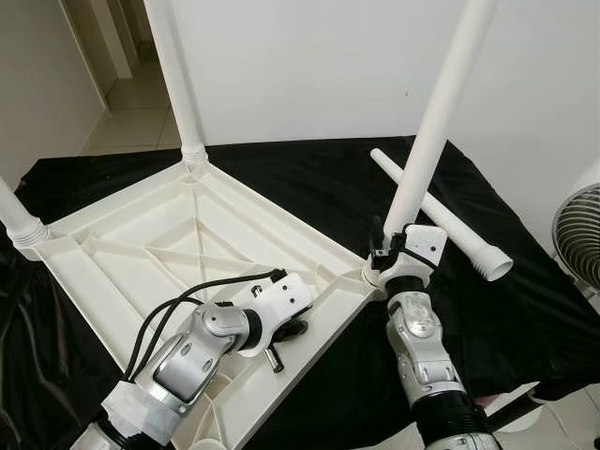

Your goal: Building children table

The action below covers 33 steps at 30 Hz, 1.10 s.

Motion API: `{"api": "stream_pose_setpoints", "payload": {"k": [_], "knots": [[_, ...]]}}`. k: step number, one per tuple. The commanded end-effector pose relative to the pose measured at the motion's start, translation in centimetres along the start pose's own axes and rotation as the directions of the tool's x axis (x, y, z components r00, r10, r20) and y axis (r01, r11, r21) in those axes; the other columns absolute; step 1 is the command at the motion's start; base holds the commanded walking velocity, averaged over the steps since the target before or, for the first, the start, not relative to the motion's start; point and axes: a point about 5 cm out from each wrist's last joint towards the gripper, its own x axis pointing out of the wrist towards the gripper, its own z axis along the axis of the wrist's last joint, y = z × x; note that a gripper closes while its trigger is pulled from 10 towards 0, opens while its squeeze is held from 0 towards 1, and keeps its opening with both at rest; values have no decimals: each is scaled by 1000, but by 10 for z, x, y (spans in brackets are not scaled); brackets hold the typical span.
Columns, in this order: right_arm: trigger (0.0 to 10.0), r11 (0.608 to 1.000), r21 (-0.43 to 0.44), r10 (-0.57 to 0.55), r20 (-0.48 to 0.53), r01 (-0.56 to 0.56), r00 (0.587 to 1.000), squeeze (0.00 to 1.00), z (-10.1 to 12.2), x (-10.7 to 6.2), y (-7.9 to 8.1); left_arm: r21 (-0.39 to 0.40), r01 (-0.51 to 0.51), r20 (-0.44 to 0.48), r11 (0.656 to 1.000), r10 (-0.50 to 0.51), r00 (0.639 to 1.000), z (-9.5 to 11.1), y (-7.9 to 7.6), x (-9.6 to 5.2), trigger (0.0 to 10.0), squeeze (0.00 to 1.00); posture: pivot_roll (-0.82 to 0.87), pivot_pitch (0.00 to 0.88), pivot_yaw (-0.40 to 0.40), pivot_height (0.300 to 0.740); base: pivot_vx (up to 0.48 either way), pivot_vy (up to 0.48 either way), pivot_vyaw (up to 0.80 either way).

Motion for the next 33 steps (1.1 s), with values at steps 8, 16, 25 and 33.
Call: {"api": "stream_pose_setpoints", "payload": {"k": [8,16,25,33], "knots": [[10000,991,-84,-118,-187,104,975,0,-45,-29,-20,6,-47,3,999,47,999,2,6,-8,10000,0,45,56,50,740,0,0,0],[10000,987,-115,-128,-161,110,979,0,-46,-39,-24,10,-43,5,999,43,999,3,5,-7,10000,0,40,49,51,740,0,0,0],[10000,961,-140,-258,-134,239,957,0,-45,-42,-34,14,-39,6,999,39,999,4,5,-7,10000,0,41,45,53,740,0,0,0],[10000,957,-132,-277,-161,257,947,0,-49,-42,-32,15,-40,5,999,40,999,4,5,-9,10000,0,47,45,54,740,0,0,0]]}}
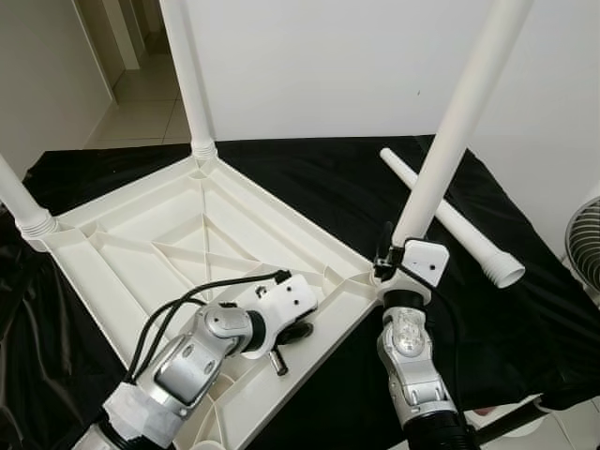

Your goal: Building children table

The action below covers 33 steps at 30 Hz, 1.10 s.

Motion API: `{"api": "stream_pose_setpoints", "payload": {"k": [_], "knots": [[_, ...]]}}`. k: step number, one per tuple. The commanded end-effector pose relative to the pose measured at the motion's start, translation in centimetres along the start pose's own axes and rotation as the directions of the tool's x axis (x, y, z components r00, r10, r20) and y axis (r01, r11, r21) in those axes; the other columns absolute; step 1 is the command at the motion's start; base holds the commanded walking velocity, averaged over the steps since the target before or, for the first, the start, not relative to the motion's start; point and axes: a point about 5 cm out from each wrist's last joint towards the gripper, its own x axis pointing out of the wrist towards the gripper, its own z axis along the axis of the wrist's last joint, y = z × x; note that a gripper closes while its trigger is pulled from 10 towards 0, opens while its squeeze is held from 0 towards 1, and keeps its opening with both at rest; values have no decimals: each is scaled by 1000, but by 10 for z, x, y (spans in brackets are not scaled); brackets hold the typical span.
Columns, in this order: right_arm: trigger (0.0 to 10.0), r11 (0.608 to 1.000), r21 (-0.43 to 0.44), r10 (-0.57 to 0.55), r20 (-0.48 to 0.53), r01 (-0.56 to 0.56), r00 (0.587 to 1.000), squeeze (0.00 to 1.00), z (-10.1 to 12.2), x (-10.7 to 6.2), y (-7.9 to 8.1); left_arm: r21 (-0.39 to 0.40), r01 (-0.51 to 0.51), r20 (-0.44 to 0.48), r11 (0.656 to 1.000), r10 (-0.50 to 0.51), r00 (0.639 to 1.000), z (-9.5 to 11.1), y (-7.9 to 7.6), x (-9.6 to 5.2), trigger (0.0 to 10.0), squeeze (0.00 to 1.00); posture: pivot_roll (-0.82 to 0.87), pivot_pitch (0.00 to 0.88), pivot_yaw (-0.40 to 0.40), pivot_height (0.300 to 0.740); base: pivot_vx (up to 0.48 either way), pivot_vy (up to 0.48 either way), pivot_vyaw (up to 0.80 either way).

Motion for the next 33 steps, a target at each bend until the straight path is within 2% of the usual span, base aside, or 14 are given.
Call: {"api": "stream_pose_setpoints", "payload": {"k": [1,12,13,15,16,17,18,31,32,33], "knots": [[10000,987,-102,-143,-238,122,961,0,-48,-21,-34,13,-55,-7,998,55,998,0,10,-9,10000,0,47,45,54,740,0,0,0],[10000,987,-106,-137,-186,119,973,0,-39,-10,-40,11,-55,-1,998,55,998,1,10,-7,10000,0,38,49,52,740,0,0,0],[10000,988,-103,-136,-183,118,974,94,-39,-9,-41,11,-54,0,998,54,999,2,9,-6,10000,0,35,48,51,740,0,0,0],[10000,988,-101,-135,-182,118,974,94,-39,-8,-42,11,-54,0,999,54,999,2,9,-6,10000,0,35,48,51,740,0,0,0],[10000,988,-97,-135,-179,119,975,286,-38,-8,-42,10,-53,1,999,53,999,2,9,-6,10000,0,35,49,50,740,0,0,0],[10000,988,-95,-135,-177,119,975,286,-38,-7,-43,10,-52,2,999,52,999,2,9,-6,10000,0,35,49,50,740,0,0,0],[10000,988,-98,-132,-170,117,976,1000,-37,-6,-43,10,-53,3,999,53,999,2,9,-6,10000,0,35,49,50,740,0,0,0],[10000,990,-101,-112,-136,99,984,1000,-32,0,-45,9,-55,6,998,55,998,3,9,-5,10000,0,33,46,47,740,0,0,0],[10000,995,-82,-72,-121,62,990,0,-29,4,-45,9,-56,7,998,55,998,3,9,-5,10000,0,32,46,47,740,0,0,0],[0,997,-64,-38,-97,31,995,0,-24,10,-49,8,-56,9,998,56,998,4,9,-5,10000,0,29,46,47,740,0,0,0]]}}
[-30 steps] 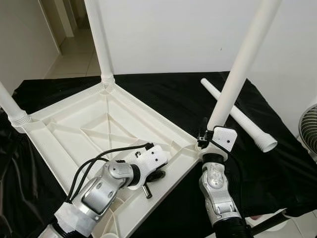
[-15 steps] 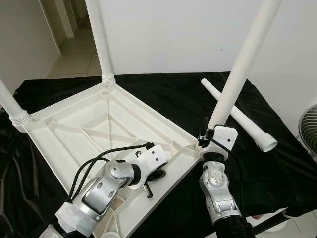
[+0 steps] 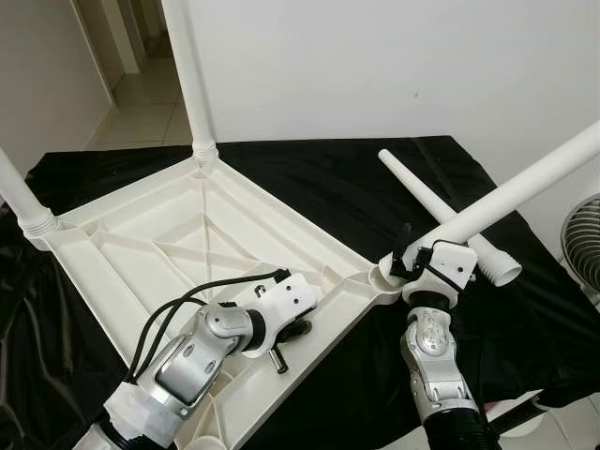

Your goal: Building children table

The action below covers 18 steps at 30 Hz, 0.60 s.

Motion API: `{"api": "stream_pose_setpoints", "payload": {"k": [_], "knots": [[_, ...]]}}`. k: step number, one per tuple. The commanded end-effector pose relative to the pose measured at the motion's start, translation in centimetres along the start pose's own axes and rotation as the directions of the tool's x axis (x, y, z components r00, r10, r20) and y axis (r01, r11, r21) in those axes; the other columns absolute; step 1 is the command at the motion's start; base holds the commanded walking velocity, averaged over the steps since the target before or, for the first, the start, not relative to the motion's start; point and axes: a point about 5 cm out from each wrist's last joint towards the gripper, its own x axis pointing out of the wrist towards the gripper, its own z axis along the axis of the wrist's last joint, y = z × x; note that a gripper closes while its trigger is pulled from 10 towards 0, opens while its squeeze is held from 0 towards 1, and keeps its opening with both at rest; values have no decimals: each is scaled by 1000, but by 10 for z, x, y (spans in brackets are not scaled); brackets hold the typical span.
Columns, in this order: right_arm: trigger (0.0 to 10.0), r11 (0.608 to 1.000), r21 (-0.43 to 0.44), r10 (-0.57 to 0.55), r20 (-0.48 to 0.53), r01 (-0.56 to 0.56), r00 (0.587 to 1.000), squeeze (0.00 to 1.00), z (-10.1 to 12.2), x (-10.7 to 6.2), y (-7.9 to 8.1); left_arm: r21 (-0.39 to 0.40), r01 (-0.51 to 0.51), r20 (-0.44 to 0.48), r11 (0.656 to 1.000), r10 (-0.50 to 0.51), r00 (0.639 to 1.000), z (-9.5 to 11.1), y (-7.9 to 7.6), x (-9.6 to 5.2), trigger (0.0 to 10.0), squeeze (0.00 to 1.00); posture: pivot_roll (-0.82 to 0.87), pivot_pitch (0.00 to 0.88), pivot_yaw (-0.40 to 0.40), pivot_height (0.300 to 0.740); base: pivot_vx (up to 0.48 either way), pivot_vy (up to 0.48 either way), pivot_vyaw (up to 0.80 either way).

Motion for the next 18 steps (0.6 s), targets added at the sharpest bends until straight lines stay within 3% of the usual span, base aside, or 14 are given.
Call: {"api": "stream_pose_setpoints", "payload": {"k": [1,6,15,16,17,18], "knots": [[0,999,-35,-7,-117,3,993,0,-23,-6,-17,8,-54,9,999,54,999,3,9,-5,10000,0,29,46,47,740,0,0,0],[0,1000,-11,27,-99,-29,995,0,-19,5,-26,8,-60,16,998,60,998,5,10,-4,10000,0,26,44,44,740,0,0,0],[0,994,78,87,-70,-82,994,0,-7,14,-17,4,-74,56,997,74,996,13,14,-3,10000,0,27,41,39,740,0,0,0],[8667,993,77,92,-60,-87,994,0,-4,15,-16,-1,-73,63,997,73,995,13,14,-4,10000,1000,25,37,39,740,0,0,0],[8667,993,77,92,-60,-87,994,0,-4,15,-16,-1,-73,63,997,73,995,13,14,-4,10000,1000,25,37,39,740,0,0,0],[10000,993,78,98,-52,-94,994,0,-2,17,-16,-4,-73,67,997,73,995,14,14,-4,10000,1000,25,37,39,740,0,0,0]]}}
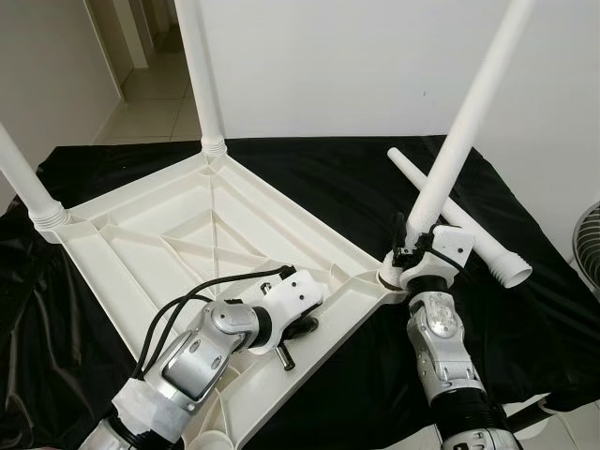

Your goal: Building children table

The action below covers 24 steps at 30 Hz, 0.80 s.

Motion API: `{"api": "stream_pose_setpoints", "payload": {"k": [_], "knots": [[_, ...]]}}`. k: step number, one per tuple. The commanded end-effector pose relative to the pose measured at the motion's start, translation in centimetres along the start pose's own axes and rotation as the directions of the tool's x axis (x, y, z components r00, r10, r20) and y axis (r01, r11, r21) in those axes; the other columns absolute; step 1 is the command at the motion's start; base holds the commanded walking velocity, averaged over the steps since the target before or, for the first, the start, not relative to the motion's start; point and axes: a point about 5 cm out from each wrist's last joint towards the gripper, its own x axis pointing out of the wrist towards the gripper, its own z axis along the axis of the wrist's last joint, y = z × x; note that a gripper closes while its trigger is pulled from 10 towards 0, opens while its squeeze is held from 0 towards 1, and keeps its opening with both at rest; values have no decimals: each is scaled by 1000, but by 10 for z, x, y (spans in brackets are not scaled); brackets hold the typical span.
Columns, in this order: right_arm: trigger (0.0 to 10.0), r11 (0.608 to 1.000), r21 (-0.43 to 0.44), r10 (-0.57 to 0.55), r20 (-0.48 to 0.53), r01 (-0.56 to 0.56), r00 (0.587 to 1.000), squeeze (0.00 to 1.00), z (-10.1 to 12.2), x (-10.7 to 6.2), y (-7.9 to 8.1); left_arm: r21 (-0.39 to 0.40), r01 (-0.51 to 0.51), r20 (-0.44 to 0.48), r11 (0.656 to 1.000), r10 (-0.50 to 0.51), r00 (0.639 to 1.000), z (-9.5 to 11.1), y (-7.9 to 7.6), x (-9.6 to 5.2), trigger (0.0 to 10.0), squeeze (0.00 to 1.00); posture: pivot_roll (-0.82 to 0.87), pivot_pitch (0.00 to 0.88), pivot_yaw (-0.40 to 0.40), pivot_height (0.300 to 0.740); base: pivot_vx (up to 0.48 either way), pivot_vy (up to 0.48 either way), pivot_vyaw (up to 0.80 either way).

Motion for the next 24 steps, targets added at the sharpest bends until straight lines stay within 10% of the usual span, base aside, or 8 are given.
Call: {"api": "stream_pose_setpoints", "payload": {"k": [1,10,11,24], "knots": [[10000,999,-17,-49,-35,48,998,0,-5,-2,-18,9,-59,27,998,59,998,4,9,-6,10000,1000,24,36,40,740,0,0,0],[10000,1000,17,-11,16,10,1000,0,10,6,-18,38,-59,94,998,55,994,15,11,-7,10000,1000,20,32,41,740,0,0,0],[10000,998,56,27,28,-28,999,0,14,7,-17,19,-46,170,999,42,985,25,10,-10,10000,0,20,32,41,740,0,0,0],[10000,965,207,142,113,-163,983,0,46,19,-7,-46,-52,339,998,65,938,49,19,-20,10000,0,18,31,37,740,0,0,0]]}}
